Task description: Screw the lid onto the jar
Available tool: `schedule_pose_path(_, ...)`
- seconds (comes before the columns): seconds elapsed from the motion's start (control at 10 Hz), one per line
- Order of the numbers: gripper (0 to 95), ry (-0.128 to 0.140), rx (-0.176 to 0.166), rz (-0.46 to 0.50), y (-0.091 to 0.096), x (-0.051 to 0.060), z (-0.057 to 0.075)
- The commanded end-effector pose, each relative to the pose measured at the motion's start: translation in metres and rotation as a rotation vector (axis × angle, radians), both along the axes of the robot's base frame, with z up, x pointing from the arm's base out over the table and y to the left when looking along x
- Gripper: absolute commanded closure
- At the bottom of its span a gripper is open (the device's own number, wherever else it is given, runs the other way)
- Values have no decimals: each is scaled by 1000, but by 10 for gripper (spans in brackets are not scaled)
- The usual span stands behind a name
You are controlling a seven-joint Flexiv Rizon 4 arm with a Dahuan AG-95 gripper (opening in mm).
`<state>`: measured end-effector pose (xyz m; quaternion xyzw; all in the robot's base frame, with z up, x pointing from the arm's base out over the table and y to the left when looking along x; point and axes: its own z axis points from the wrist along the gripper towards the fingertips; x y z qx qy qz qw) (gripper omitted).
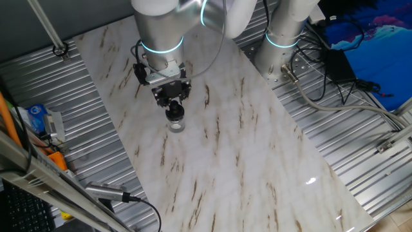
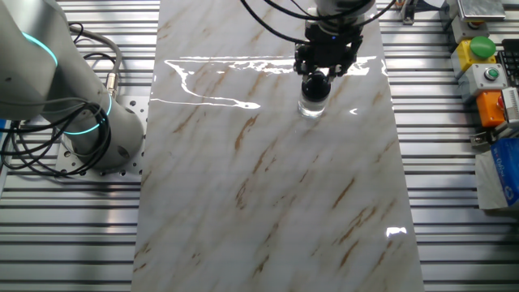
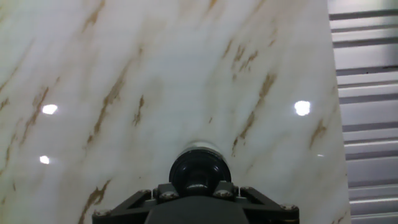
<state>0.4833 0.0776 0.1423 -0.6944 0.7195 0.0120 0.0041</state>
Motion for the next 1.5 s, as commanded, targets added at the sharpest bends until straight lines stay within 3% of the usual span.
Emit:
schedule_pose_path(0.1, 950, -9, -9, -68, 0, 0, 0)
schedule_pose_path(0.4, 950, -15, -3, -97, 0, 0, -2)
schedule_pose_path(1.0, 950, -5, -4, -293, 0, 0, -1)
schedule_pose_path(1.3, 950, -6, 1, -393, 0, 0, -1)
schedule_pose_path(1.5, 950, -18, 17, -535, 0, 1, -2)
